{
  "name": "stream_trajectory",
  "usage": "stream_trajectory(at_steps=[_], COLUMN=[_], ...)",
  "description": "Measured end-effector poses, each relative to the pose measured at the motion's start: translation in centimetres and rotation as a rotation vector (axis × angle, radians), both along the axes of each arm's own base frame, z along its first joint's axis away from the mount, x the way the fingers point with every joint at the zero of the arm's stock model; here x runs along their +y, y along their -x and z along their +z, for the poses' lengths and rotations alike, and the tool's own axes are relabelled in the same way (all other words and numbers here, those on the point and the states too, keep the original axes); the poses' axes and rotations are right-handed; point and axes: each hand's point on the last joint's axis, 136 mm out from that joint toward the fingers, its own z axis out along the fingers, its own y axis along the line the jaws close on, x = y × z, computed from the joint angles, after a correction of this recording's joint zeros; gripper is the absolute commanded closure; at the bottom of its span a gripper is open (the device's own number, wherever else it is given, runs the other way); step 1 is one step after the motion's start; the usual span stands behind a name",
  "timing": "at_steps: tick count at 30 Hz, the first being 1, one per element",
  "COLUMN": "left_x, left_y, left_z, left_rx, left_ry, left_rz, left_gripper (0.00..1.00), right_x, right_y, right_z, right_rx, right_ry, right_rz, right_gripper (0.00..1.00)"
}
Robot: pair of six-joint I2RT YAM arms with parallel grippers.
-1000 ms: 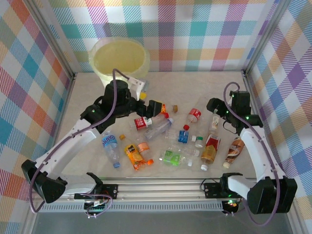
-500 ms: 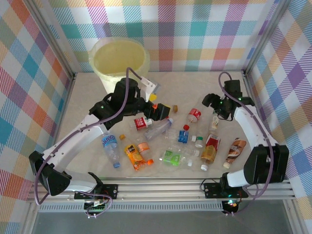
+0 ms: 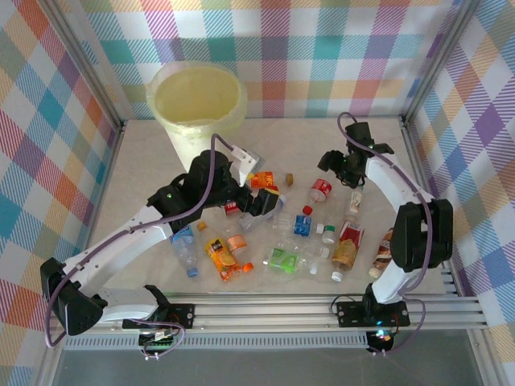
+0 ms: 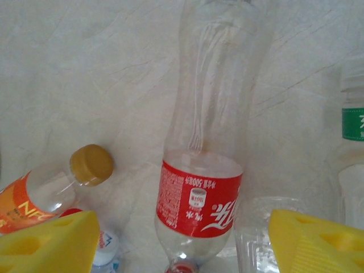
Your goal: Put the plastic bottles in the bin
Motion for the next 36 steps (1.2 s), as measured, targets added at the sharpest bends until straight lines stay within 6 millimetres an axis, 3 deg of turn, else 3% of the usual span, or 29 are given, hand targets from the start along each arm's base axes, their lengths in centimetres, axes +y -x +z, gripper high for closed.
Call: stream_trajectory(at_steps=[12,36], left_x=[-0.7,-0.1], left_y=[0.6,0.0], left_z=[-0.1,-0.2], left_rx=[-0.046,-0.077], left_ry=[-0.041,-0.069], left_rz=[-0.002,0.033], left_gripper=[0.00,0.00], right_x=[-0.2,0.2], right_y=[-1.4,-3.9], right_z=[-2.9,-8.0], right_rx=[0.061,0.138], right_ry=[0.047,0.058], right_rz=[-0.020,-0.041], right_gripper=[0.25,0.27])
